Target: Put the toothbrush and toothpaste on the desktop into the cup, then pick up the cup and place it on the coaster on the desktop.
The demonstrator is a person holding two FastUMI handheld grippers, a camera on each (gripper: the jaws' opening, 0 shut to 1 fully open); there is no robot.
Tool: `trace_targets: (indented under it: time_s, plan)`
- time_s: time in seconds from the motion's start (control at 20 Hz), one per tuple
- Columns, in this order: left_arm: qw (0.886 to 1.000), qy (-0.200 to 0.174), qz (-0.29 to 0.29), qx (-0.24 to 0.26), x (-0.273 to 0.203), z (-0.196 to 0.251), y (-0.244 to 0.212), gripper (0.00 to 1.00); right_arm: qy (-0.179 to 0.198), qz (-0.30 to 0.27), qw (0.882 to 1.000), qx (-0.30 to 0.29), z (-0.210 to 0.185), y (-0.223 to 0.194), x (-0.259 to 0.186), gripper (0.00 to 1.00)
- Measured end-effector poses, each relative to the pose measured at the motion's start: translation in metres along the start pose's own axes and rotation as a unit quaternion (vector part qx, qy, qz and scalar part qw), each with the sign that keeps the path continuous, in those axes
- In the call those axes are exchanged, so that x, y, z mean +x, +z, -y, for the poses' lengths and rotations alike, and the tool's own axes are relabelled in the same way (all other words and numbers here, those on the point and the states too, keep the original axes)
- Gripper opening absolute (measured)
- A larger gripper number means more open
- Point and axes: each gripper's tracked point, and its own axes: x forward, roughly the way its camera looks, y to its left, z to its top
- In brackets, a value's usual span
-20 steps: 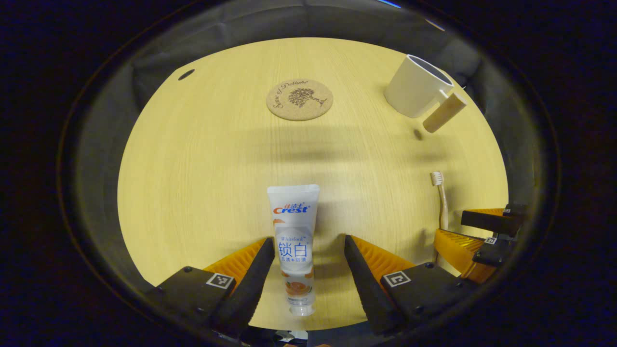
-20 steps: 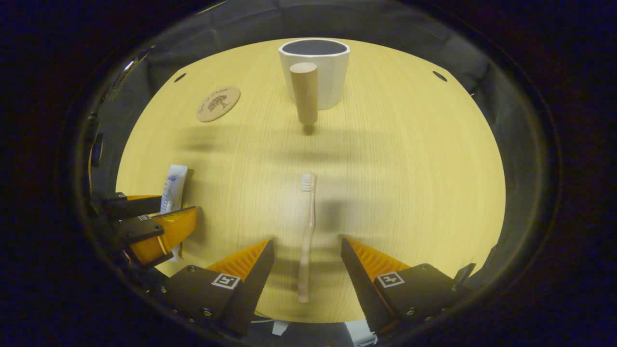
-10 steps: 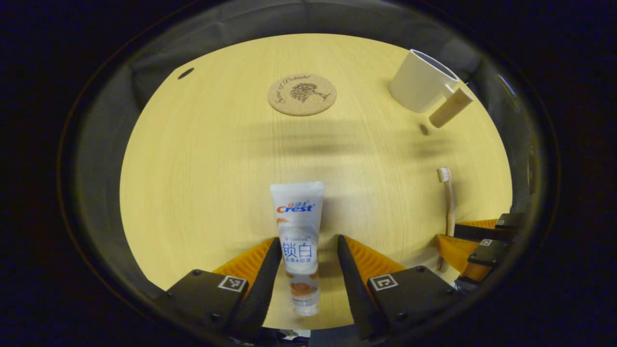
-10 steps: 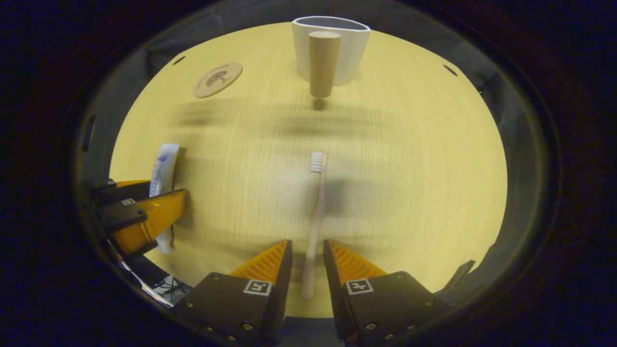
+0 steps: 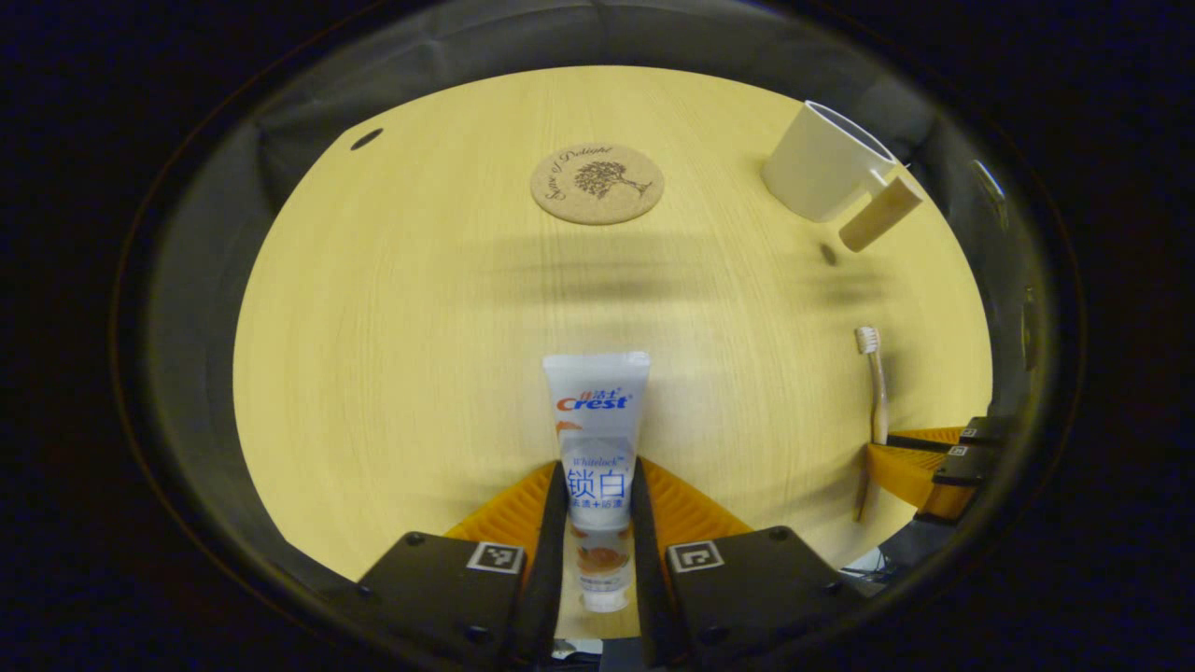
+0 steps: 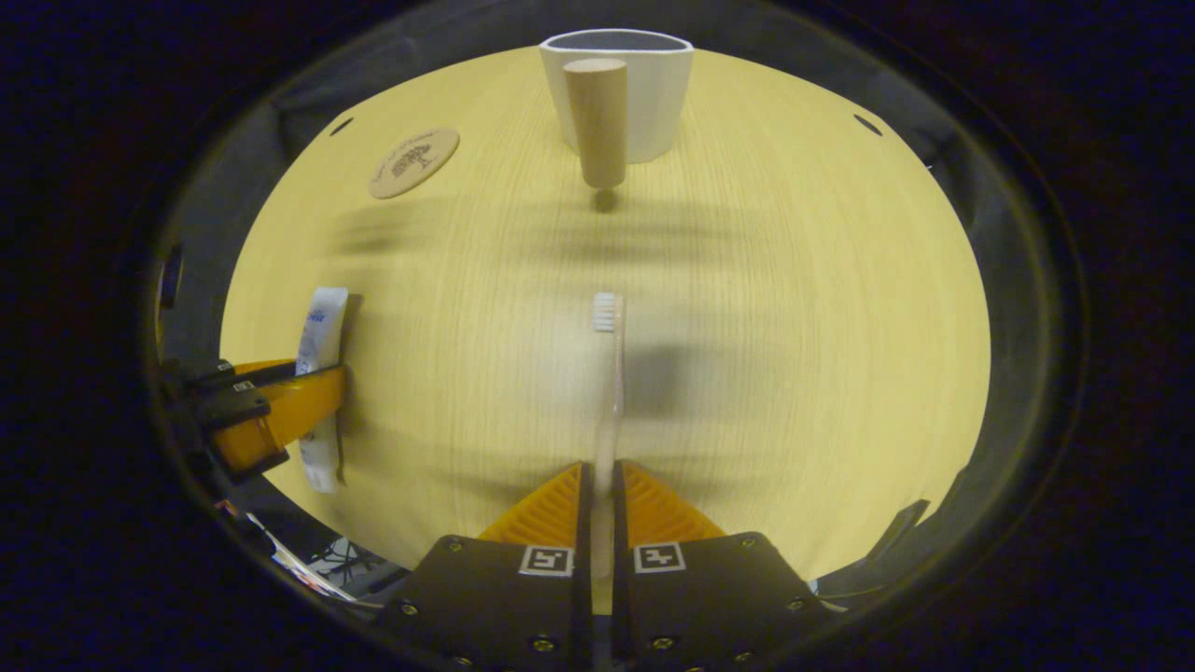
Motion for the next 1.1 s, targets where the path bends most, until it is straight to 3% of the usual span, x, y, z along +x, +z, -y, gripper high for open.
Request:
trace_targets:
  time_s: [0.05, 0.15, 0.2, 0.65, 0.85, 1.1]
  plan:
    - [1.0, -0.004, 0.003, 0.004, -0.002, 0.002, 0.0, 0.35, 0.01, 0.008, 1.0, 0.015, -0.002, 0.002, 0.0, 0.09]
    - [1.0, -0.013, 0.014, 0.004, -0.001, 0.002, 0.0, 0.34, 0.026, 0.012, 0.999, 0.023, -0.003, 0.001, 0.001, 0.04]
    - [1.0, -0.015, 0.02, 0.004, -0.003, 0.002, 0.0, 0.28, 0.031, 0.014, 0.999, 0.026, -0.003, 0.0, -0.001, 0.03]
    - [0.996, -0.026, 0.082, -0.016, -0.018, 0.0, 0.009, 0.28, 0.058, 0.107, 0.992, 0.016, -0.013, 0.011, -0.021, 0.03]
    - [0.991, -0.029, 0.132, -0.022, -0.035, 0.003, 0.027, 0.28, 0.076, 0.181, 0.98, 0.01, -0.02, 0.031, -0.039, 0.02]
    - [0.98, -0.026, 0.199, -0.012, -0.057, 0.007, 0.054, 0.27, 0.098, 0.275, 0.956, 0.004, -0.026, 0.062, -0.068, 0.02]
